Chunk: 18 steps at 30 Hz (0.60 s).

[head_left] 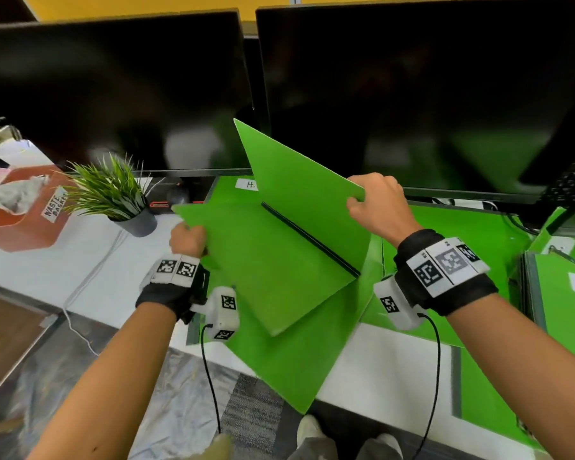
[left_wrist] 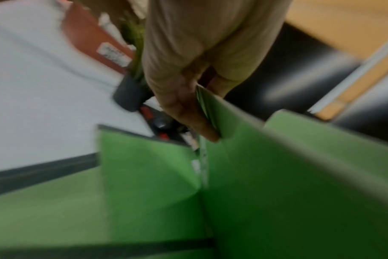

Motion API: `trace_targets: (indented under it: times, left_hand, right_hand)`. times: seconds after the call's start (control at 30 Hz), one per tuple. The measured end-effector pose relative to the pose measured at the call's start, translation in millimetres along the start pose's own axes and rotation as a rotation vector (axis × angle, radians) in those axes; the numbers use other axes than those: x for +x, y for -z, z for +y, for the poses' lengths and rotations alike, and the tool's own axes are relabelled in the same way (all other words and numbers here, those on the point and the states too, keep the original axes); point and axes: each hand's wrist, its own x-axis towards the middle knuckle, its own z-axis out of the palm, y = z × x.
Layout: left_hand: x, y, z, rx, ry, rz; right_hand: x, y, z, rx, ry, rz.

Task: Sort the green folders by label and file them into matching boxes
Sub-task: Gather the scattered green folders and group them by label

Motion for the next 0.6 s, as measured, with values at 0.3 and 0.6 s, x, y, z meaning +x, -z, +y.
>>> trace_targets:
  times: [0.3,0.6]
  left_hand:
    - [-59.4,-53.1,85.6,-0.240,-0.206,-0.639]
    - [-46.7,-91.1,50.4,0.215,-0.353,-0.380]
  right_hand:
    - [-13.5,12.5,-13.8,0.184,0.054,-0.289]
    - [-11.9,42.6,19.8,0.394,-0.145,0.077]
